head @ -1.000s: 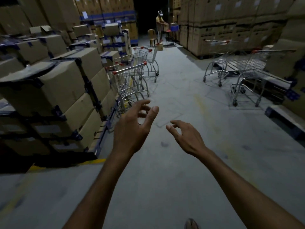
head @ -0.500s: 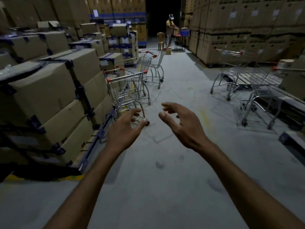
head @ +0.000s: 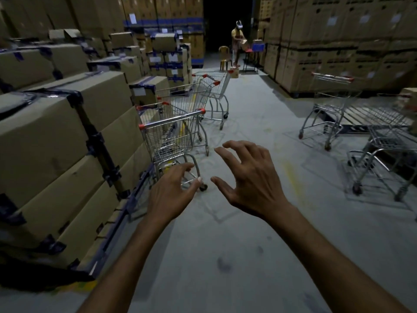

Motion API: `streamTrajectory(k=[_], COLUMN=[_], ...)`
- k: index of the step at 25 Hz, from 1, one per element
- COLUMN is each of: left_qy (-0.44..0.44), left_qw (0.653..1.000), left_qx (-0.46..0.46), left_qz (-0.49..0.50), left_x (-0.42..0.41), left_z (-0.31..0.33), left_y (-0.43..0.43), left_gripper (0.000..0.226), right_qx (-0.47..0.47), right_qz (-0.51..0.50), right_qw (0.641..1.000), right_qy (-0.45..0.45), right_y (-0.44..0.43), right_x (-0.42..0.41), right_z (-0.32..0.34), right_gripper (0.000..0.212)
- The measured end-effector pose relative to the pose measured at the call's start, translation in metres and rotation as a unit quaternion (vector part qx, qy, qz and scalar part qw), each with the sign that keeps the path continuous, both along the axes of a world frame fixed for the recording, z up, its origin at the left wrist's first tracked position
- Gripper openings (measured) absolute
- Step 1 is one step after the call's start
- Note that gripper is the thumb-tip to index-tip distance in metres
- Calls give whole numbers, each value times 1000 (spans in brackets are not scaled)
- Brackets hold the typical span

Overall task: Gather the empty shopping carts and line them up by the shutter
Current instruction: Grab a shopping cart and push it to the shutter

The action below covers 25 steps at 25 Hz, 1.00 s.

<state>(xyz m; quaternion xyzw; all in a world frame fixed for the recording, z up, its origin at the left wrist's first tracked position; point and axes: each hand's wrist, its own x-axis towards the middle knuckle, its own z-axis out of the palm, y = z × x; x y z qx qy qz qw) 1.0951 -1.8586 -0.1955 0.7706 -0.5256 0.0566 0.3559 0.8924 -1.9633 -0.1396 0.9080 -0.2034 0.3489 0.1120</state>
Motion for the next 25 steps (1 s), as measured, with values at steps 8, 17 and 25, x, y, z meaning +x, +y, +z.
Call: streamTrajectory(k=[8,17,25], left_qy=[-25,-3,-112], left_qw=[999,1000,984], left_qx=[-3,14,41], left_qz=[-23,1,134], left_x=[130,211,282], left_z=[17,-2,-11], left_y=[-173,-357,-473], left_gripper=[39,38,64], right_qx=[89,125,31], right_qz=[-76,-35,30], right_qw=[993,991,988], right_qy=[-22,11,149], right_y=[-173,-375,-521], right_x=[132,234,342], right_z=[3,-39,-40], right_gripper=[56,52,67])
